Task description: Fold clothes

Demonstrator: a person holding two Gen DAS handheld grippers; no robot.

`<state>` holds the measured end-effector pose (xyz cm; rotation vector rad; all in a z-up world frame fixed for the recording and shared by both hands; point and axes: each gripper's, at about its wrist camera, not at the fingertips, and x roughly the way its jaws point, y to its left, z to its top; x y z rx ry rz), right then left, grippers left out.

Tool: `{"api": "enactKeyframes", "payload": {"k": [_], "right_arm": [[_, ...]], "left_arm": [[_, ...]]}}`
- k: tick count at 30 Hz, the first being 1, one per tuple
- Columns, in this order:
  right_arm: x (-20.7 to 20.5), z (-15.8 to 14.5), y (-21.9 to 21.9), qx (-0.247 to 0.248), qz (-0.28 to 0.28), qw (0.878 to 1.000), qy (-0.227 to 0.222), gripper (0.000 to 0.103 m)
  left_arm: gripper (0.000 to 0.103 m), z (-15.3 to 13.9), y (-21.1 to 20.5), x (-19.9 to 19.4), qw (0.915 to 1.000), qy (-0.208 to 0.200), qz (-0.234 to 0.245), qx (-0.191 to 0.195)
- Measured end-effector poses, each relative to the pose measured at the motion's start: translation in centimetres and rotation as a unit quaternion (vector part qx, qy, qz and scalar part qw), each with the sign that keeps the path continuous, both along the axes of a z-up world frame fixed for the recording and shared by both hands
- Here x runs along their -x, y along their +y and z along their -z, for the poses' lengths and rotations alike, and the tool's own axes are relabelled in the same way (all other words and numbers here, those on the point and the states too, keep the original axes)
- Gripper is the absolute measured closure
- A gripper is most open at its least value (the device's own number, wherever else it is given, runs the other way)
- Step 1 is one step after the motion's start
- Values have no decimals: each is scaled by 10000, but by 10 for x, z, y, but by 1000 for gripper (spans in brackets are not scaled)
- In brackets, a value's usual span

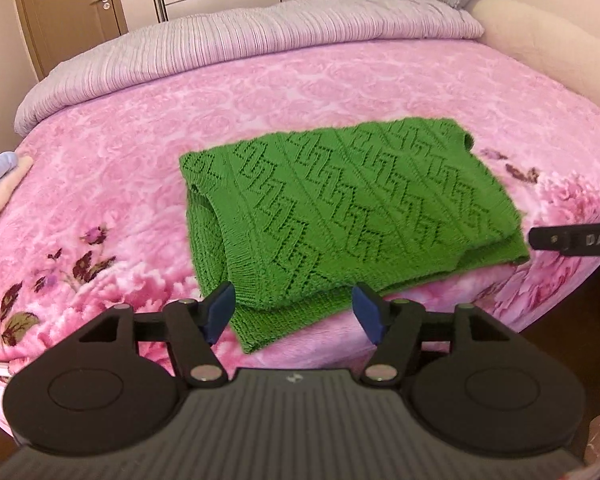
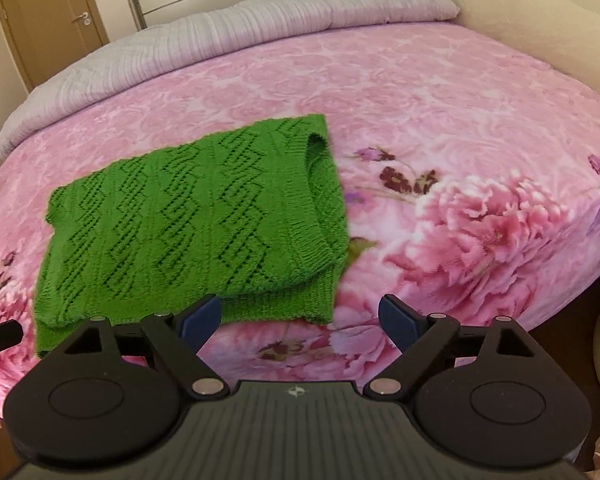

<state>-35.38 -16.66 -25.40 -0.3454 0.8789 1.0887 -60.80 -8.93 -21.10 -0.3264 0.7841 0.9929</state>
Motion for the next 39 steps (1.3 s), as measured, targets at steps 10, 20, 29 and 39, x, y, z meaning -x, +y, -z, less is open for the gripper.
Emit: {"api": "enactKeyframes", "payload": {"k": [10, 20, 29, 39], "right_arm": [[17, -8, 1, -102, -290, 9994, -142, 15], [35, -9, 7, -7, -310, 9991, -290, 15], [33, -2, 23, 216, -256, 9986, -403, 15], [14, 11, 26, 152, -44, 9999, -18, 15]], "left_arm": [[42, 2, -21, 10, 9999, -123, -69, 72], [40, 3, -9, 31, 9987, -447, -191, 145], [40, 16, 19, 31, 9979, -497, -200, 372], [39, 32, 41, 18, 9971, -497, -24, 584]]}}
